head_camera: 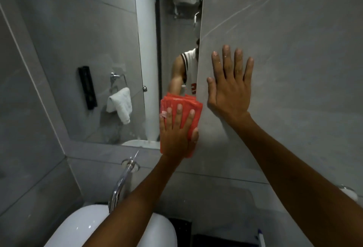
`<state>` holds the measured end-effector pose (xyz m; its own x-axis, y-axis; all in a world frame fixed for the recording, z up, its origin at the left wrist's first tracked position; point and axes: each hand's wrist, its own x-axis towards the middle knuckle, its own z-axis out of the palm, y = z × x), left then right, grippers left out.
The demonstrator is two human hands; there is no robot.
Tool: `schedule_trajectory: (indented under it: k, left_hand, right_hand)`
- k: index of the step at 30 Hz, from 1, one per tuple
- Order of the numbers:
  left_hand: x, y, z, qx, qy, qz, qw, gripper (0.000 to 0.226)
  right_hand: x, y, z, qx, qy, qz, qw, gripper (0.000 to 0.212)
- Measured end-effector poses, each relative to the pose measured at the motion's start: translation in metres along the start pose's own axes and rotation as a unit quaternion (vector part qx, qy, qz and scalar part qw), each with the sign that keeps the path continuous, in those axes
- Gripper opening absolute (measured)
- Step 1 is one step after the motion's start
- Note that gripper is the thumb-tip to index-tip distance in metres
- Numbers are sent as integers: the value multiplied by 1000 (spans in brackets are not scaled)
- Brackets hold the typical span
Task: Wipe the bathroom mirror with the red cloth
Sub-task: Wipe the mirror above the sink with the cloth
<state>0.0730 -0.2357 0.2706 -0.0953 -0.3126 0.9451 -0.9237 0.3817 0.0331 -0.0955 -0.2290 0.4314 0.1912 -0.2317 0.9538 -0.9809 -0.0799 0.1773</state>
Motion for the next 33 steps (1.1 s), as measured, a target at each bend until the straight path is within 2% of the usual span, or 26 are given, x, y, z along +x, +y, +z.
schedule_trajectory:
  k: [5,11,14,17,24,28,33]
  left_hand:
    - [-44,-4,9,-38,-10,21,999,70]
    - [-26,4,-7,-39,-40,5,998,85]
    - [41,2,-20,-39,-30,6,999,75]
    - [142,9,-43,-31,3,6,999,69]
    - [380,16,-117,-2,117,46,992,71]
    - [420,17,-132,25,123,30,992,69]
    - [411,-9,-135,64,88,77,991,77]
  right_hand:
    - [1,3,1,1,13,4,1000,64]
    - [1,4,-16,19,-31,-9,999,64]
    - [23,9,-27,52,-23,-45,997,66]
    - [66,16,-44,75,7,-32,997,68]
    - [165,20,-68,104,33,-18,994,69]
    - [193,16,-68,104,43,6,994,67]
    - [212,-6,-67,117,28,3,993,68]
